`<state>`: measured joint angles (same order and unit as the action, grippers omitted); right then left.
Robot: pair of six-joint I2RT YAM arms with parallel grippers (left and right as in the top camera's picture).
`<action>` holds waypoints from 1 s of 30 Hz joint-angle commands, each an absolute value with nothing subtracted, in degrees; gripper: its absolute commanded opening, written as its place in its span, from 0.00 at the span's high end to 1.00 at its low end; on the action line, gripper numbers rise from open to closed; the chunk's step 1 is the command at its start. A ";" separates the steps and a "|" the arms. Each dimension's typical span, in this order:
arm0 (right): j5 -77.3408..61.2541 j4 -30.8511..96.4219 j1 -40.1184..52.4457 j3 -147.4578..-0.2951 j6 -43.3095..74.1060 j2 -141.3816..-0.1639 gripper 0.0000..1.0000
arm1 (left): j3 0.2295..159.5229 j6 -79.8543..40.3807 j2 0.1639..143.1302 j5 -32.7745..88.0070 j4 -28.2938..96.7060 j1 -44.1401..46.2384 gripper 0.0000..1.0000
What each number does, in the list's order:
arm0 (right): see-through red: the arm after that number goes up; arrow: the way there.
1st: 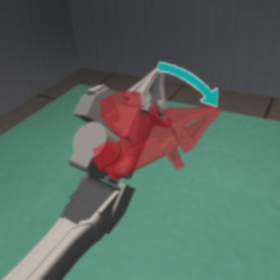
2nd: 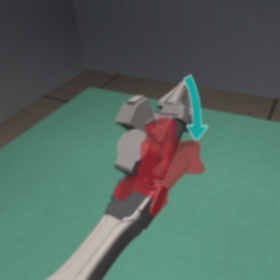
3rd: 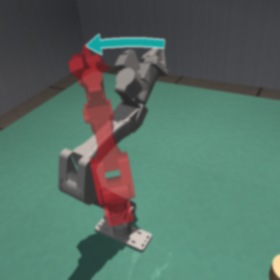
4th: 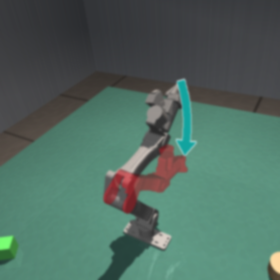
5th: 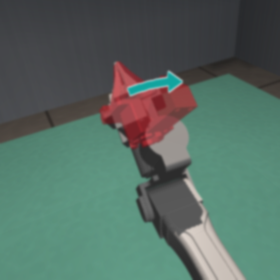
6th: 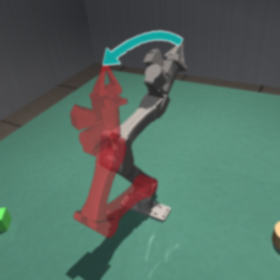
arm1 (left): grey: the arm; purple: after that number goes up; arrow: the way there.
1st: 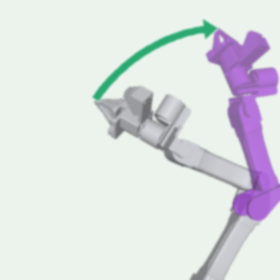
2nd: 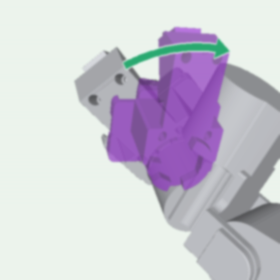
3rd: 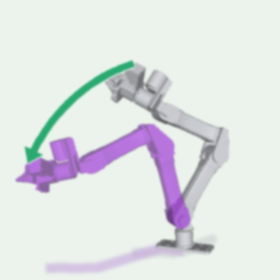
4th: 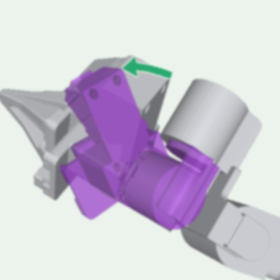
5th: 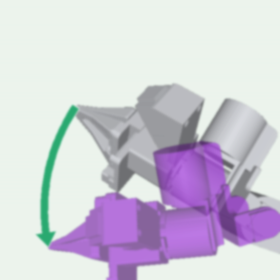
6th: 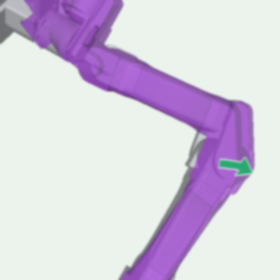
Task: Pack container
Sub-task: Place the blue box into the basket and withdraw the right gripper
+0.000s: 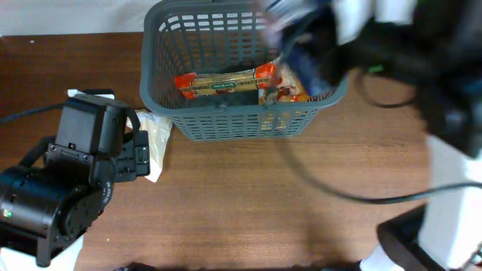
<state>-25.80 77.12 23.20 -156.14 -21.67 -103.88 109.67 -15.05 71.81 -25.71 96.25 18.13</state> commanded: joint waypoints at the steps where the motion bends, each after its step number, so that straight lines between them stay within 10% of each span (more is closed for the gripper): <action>1: -9.72 75.44 30.41 -151.98 -48.45 -112.22 0.96 | 109.56 -15.18 71.99 -25.76 96.14 17.78 0.01; 25: -16.97 65.82 22.41 -152.81 -27.20 -137.97 0.64 | 109.56 -15.18 71.99 -25.74 96.14 17.78 0.01; 30: -16.97 68.60 22.41 -160.20 -15.84 -128.57 0.35 | 109.56 -15.18 71.99 -25.76 96.16 17.78 0.01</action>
<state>-16.21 68.40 23.31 -154.17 -26.00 -138.69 109.67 -15.05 71.81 -25.71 96.25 18.13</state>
